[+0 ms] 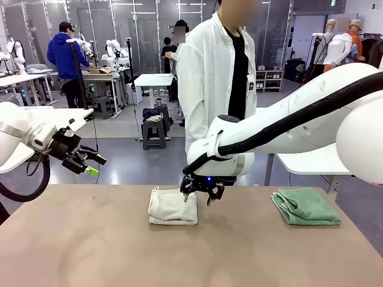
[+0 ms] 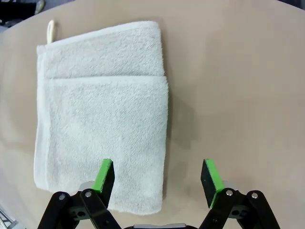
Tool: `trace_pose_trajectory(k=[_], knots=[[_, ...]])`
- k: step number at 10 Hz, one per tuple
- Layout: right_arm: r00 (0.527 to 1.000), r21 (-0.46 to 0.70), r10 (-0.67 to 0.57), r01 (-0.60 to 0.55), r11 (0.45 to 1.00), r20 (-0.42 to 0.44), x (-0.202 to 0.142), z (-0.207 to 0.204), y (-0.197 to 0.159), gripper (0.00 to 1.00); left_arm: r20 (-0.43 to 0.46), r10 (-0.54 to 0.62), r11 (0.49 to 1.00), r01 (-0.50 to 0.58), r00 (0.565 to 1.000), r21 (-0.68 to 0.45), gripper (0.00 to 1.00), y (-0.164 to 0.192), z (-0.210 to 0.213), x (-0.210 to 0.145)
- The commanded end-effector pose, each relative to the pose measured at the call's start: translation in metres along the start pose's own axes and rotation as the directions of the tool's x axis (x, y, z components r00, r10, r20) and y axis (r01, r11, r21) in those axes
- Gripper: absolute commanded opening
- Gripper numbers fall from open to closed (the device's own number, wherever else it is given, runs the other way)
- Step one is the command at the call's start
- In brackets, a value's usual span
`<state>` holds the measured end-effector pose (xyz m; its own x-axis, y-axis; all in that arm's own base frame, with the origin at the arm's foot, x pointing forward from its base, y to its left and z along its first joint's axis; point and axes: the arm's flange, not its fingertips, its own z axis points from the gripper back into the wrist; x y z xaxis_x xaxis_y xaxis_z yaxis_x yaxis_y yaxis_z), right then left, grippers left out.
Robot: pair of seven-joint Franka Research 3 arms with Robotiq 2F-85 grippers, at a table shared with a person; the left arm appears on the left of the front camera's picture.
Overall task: Fold the towels and place them in the basket.
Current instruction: Stack the folded Towel with hook on the right side of the table.
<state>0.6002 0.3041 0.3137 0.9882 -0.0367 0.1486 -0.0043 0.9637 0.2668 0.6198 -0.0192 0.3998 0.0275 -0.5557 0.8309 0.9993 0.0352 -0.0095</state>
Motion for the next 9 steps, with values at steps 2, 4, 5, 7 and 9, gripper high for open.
trace_pose_trajectory(k=[2, 4, 5, 7, 9], knots=[[0.998, 0.006, -0.049, 0.048, 0.999, 0.027, 0.007, -0.012, 0.006, 0.92, -0.004, -0.002, 1.000, 0.002, 1.000, 0.007, 1.00, -0.002, 0.000, 0.002], [0.998, 0.028, -0.063, 0.062, 0.998, 0.025, 0.010, -0.020, 0.007, 0.92, -0.004, -0.002, 1.000, 0.002, 1.000, 0.007, 1.00, -0.002, 0.000, 0.002], [0.997, 0.030, -0.068, 0.067, 0.997, 0.025, 0.011, -0.023, 0.008, 0.92, -0.004, -0.002, 1.000, 0.002, 1.000, 0.007, 1.00, -0.002, 0.000, 0.002], [0.998, 0.039, -0.067, 0.066, 0.997, 0.017, 0.013, -0.026, 0.009, 0.72, -0.004, -0.002, 1.000, 0.002, 1.000, 0.007, 1.00, -0.002, 0.000, 0.002], [0.998, 0.052, -0.066, 0.065, 0.997, 0.014, 0.014, -0.026, 0.008, 0.52, -0.004, -0.002, 1.000, 0.002, 1.000, 0.007, 1.00, -0.002, 0.000, 0.002]])
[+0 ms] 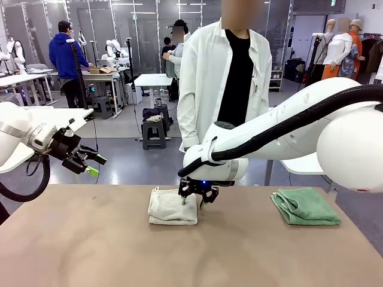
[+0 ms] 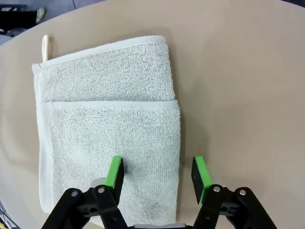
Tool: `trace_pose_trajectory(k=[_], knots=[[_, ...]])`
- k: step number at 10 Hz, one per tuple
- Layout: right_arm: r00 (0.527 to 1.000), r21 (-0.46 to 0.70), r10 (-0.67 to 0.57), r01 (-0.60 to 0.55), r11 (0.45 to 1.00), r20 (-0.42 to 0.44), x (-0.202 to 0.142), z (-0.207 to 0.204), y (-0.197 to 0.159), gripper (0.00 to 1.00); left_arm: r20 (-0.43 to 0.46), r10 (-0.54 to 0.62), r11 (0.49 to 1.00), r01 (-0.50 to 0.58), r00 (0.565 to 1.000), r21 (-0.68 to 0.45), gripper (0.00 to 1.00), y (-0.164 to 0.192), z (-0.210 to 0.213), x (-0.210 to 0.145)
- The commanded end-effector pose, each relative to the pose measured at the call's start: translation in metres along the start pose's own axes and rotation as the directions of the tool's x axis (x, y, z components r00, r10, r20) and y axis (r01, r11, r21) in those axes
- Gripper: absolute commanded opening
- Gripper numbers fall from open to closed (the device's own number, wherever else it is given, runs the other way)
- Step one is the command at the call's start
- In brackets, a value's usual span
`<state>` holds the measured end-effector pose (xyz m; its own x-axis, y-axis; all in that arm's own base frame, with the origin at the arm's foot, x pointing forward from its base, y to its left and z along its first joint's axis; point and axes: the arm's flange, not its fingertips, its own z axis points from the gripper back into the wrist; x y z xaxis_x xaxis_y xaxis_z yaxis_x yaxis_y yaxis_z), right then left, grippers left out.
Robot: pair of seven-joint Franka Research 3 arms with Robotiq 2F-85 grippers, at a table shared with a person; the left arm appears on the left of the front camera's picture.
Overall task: Fold the towels and place them in the basket.
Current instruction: Stack the folded Towel with hook on the right side of the table.
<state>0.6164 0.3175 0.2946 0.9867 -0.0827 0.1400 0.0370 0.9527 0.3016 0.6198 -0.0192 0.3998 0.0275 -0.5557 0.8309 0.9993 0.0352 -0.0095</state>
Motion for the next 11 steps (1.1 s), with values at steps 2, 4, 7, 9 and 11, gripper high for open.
trace_pose_trajectory(k=[2, 4, 7, 9, 11], knots=[[1.000, 0.036, -0.012, 0.013, 0.999, -0.010, 0.0039, -0.0064, 0.0057, 0.32, -0.004, -0.002, 1.000, 0.002, 1.000, 0.007, 1.00, -0.0022, 0.0002, 0.0023], [1.000, 0.030, -0.011, 0.011, 0.999, -0.022, 0.0036, -0.0080, 0.0095, 0.12, -0.004, -0.002, 1.000, 0.002, 1.000, 0.007, 1.00, -0.0022, 0.0002, 0.0023], [0.999, 0.015, -0.016, 0.017, 1.000, -0.033, 0.0026, -0.0055, 0.0099, 0.06, -0.004, -0.002, 1.000, 0.002, 1.000, 0.007, 1.00, -0.0022, 0.0002, 0.0023], [0.999, -0.002, -0.021, 0.021, 1.000, -0.035, 0.0019, -0.0040, 0.0087, 0.00, -0.004, -0.002, 1.000, 0.002, 1.000, 0.007, 1.00, -0.0022, 0.0002, 0.0023], [1.000, -0.017, -0.025, 0.025, 1.000, -0.005, 0.0038, -0.0004, 0.0080, 0.00, -0.004, -0.002, 1.000, 0.002, 1.000, 0.007, 1.00, -0.0022, 0.0002, 0.0023]])
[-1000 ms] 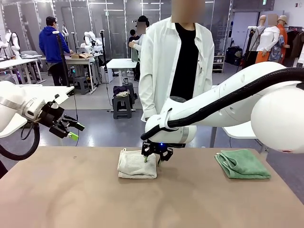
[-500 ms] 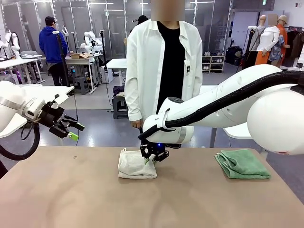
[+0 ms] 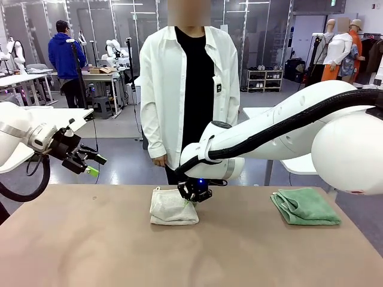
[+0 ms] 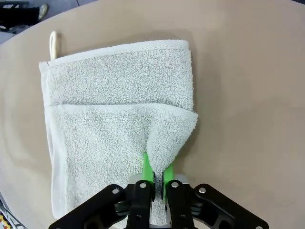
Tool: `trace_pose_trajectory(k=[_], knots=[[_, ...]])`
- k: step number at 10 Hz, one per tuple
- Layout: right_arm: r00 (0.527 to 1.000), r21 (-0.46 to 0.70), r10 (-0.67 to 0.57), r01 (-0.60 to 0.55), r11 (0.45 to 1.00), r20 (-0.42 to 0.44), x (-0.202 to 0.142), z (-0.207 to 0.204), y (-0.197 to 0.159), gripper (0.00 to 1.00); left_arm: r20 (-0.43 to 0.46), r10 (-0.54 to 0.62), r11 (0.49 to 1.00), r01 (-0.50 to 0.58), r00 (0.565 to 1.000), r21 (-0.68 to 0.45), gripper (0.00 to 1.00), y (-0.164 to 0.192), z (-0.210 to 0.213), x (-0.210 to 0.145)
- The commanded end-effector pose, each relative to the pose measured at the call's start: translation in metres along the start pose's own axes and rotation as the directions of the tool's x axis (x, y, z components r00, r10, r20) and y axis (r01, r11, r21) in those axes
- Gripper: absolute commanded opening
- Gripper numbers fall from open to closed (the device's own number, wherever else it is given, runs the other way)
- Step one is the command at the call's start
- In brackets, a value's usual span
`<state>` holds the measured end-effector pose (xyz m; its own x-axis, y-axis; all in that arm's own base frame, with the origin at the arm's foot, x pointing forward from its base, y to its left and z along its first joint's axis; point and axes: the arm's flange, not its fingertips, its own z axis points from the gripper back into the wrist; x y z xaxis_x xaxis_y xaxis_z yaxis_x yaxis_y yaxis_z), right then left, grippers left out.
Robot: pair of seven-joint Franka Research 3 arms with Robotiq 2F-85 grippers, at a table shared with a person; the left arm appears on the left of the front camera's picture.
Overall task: Fold the towels and place them in the basket.
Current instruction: Stack the folded Towel with hook on the right side of the table.
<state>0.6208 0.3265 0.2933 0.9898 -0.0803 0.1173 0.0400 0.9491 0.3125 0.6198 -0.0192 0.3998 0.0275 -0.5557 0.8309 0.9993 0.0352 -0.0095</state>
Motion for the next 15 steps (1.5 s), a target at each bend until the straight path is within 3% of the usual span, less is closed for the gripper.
trace_pose_trajectory(k=[1, 4, 5, 8, 10, 15], knots=[[1.000, 0.002, 0.001, -0.001, 1.000, -0.003, -0.001, -0.001, 0.001, 0.00, -0.004, -0.002, 1.000, 0.002, 1.000, 0.007, 1.00, -0.002, 0.000, 0.002], [1.000, 0.002, 0.001, -0.001, 1.000, -0.003, -0.001, -0.001, 0.001, 0.00, -0.004, -0.002, 1.000, 0.002, 1.000, 0.007, 1.00, -0.002, 0.000, 0.002], [1.000, 0.000, 0.001, -0.001, 1.000, 0.000, 0.000, 0.000, 0.000, 0.09, -0.004, -0.002, 1.000, 0.002, 1.000, 0.007, 1.00, -0.002, 0.000, 0.002], [0.993, -0.091, 0.115, -0.118, 0.989, -0.027, -0.009, 0.057, -0.016, 0.09, -0.004, -0.002, 1.000, 0.002, 1.000, 0.007, 1.00, -0.002, 0.000, 0.002], [0.984, -0.104, 0.176, -0.176, 0.979, -0.004, -0.003, 0.105, -0.050, 0.09, -0.004, -0.002, 1.000, 0.002, 1.000, 0.007, 1.00, -0.002, 0.000, 0.002], [0.981, -0.117, 0.189, -0.185, 0.976, 0.029, 0.026, 0.204, -0.154, 0.09, -0.004, -0.002, 1.000, 0.002, 1.000, 0.007, 1.00, -0.002, 0.000, 0.002]])
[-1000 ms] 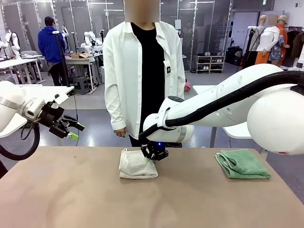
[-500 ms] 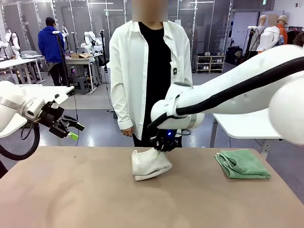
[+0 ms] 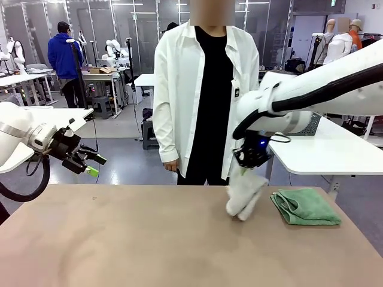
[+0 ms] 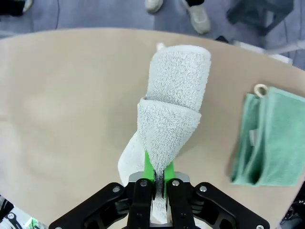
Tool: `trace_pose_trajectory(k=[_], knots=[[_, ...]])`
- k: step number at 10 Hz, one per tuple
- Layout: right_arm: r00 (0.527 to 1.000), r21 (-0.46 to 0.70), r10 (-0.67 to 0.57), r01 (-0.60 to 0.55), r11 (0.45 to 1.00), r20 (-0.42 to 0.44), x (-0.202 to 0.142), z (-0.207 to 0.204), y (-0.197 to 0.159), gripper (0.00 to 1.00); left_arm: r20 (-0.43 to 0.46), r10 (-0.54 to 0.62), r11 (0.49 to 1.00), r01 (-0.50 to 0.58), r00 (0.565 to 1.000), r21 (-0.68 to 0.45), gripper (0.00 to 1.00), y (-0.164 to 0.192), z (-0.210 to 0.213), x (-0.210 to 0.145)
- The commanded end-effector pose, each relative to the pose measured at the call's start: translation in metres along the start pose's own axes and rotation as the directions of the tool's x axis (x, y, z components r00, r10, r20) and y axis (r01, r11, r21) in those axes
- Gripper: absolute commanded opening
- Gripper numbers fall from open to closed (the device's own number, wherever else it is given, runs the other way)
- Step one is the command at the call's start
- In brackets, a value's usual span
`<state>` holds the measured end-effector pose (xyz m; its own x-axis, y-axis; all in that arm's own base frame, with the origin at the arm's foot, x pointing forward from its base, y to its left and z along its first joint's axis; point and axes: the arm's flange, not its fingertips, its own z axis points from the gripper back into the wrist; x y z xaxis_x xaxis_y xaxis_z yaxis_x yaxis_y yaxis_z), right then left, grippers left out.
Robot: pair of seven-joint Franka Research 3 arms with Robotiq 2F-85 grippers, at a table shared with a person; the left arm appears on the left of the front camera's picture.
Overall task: Fold the towels and place them in the basket.
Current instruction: Stack the folded Towel with hook on the right side of the table.
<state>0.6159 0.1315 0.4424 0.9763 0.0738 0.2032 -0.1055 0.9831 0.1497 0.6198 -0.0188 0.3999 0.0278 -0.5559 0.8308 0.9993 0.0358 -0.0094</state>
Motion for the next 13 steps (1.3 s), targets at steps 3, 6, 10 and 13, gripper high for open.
trace_pose_trajectory(k=[3, 6, 10, 13], knots=[[0.999, -0.003, -0.019, 0.019, 1.000, -0.037, -0.001, 0.029, -0.080, 0.09, -0.003, -0.002, 1.000, 0.002, 1.000, 0.006, 1.00, -0.002, 0.000, 0.002], [1.000, -0.010, -0.002, 0.002, 1.000, -0.028, 0.004, 0.041, -0.120, 0.09, -0.003, -0.002, 1.000, 0.002, 1.000, 0.006, 1.00, -0.002, 0.000, 0.002], [0.999, -0.090, 0.008, -0.011, 0.996, -0.033, 0.009, 0.039, -0.135, 0.09, -0.003, -0.002, 1.000, 0.002, 1.000, 0.006, 1.00, -0.002, 0.000, 0.002], [0.999, -0.046, -0.008, 0.006, 0.999, -0.034, 0.001, 0.043, -0.130, 0.09, -0.003, -0.002, 1.000, 0.002, 1.000, 0.006, 1.00, -0.002, 0.000, 0.002]])
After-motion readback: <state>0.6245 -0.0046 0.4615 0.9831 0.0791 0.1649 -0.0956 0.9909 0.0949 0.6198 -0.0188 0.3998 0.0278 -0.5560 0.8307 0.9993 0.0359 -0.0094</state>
